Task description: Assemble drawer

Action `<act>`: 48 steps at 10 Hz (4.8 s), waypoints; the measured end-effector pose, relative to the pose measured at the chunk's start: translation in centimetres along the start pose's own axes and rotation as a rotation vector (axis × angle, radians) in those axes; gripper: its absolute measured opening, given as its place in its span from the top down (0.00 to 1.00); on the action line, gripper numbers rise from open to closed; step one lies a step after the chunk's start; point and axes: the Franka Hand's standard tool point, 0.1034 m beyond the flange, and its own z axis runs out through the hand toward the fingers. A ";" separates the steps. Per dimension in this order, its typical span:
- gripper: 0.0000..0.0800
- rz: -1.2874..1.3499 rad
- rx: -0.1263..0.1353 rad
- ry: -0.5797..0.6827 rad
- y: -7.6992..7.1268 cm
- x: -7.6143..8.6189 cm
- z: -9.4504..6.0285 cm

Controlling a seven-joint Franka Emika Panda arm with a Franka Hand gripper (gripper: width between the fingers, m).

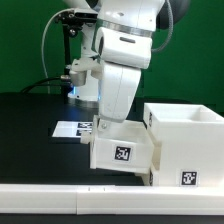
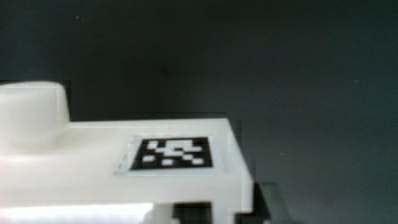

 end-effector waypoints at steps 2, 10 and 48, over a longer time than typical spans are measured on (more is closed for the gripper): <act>0.95 -0.016 0.009 0.060 0.0 -1.0 0.2; 0.95 0.007 -0.024 0.078 0.7 -1.7 -1.1; 0.19 0.031 -0.011 0.094 2.3 0.2 -3.1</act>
Offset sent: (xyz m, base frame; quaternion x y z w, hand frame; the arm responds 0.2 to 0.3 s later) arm 0.0000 0.0000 0.0000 0.0000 0.0000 0.0000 1.0000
